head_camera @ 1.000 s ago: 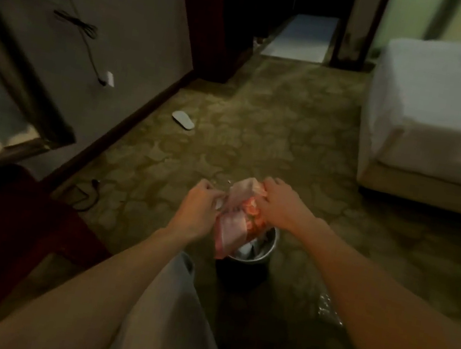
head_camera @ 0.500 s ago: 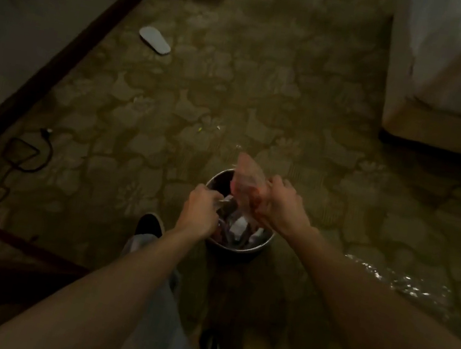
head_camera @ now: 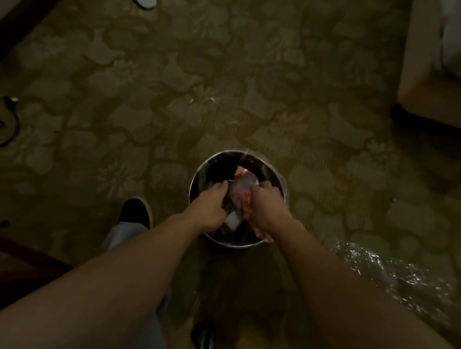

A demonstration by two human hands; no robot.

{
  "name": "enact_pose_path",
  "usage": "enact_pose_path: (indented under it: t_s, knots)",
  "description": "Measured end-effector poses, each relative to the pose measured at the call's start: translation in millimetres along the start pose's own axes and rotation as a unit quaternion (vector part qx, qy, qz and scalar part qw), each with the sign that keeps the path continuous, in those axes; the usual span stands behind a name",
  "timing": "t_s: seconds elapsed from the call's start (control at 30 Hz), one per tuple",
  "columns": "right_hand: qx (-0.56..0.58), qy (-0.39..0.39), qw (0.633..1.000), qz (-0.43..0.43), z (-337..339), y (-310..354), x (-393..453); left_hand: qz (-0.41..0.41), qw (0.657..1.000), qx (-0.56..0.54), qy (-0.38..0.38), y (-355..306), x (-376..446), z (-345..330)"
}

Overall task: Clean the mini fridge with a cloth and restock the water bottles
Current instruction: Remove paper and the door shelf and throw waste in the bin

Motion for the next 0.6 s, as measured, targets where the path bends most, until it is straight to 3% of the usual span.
enact_pose_path:
  t_s: [0.2,0.43,0.6]
  knots:
    - [0.100,0.032,0.994,-0.011,-30,-4,9,-0.014,0.999,0.016,-0.041,12,0,13]
    - [-0.015,-0.075,0.992,0.096,15,30,-1,-0.067,0.986,0.090,-0.121,-8,-25,34]
    - [-0.008,-0.149,0.985,0.088,43,40,-23,-0.076,0.979,0.112,-0.156,-13,-48,47]
Point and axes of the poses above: each hand's wrist, its own x-axis towards the middle knuckle, its own z-axis out of the back of the hand, y = z × x, the point moved 10 cm from there along x, towards the middle knuckle, and after that the axes turned 11 degrees about z, right-handed, at the moved point
